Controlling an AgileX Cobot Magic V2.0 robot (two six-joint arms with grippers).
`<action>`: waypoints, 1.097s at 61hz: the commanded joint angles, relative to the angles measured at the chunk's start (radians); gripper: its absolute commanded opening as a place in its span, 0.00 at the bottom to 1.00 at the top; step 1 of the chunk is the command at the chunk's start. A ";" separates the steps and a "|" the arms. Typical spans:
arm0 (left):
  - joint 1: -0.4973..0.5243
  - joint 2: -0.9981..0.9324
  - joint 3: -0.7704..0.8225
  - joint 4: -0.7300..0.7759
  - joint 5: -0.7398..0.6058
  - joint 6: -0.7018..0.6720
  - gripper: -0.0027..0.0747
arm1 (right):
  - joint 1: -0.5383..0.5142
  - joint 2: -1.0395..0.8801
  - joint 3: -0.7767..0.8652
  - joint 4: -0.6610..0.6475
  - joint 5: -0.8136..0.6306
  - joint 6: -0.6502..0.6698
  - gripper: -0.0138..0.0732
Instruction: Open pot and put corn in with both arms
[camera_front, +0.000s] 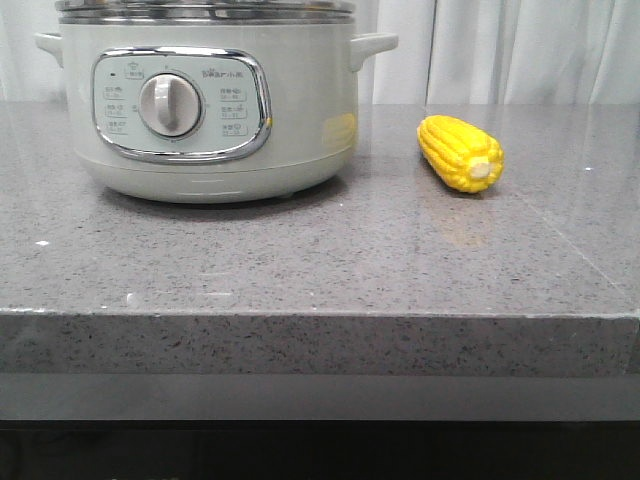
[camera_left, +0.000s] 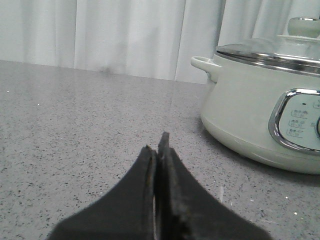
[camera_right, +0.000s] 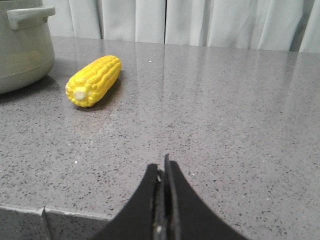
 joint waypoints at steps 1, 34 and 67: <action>-0.006 -0.014 0.012 -0.008 -0.083 -0.005 0.01 | -0.006 -0.021 -0.011 -0.004 -0.086 -0.006 0.08; -0.006 -0.014 0.012 0.039 -0.179 -0.003 0.01 | -0.006 -0.021 -0.011 -0.004 -0.086 -0.006 0.08; -0.006 -0.004 -0.203 0.015 -0.058 -0.007 0.01 | -0.006 -0.016 -0.180 0.022 -0.004 0.007 0.08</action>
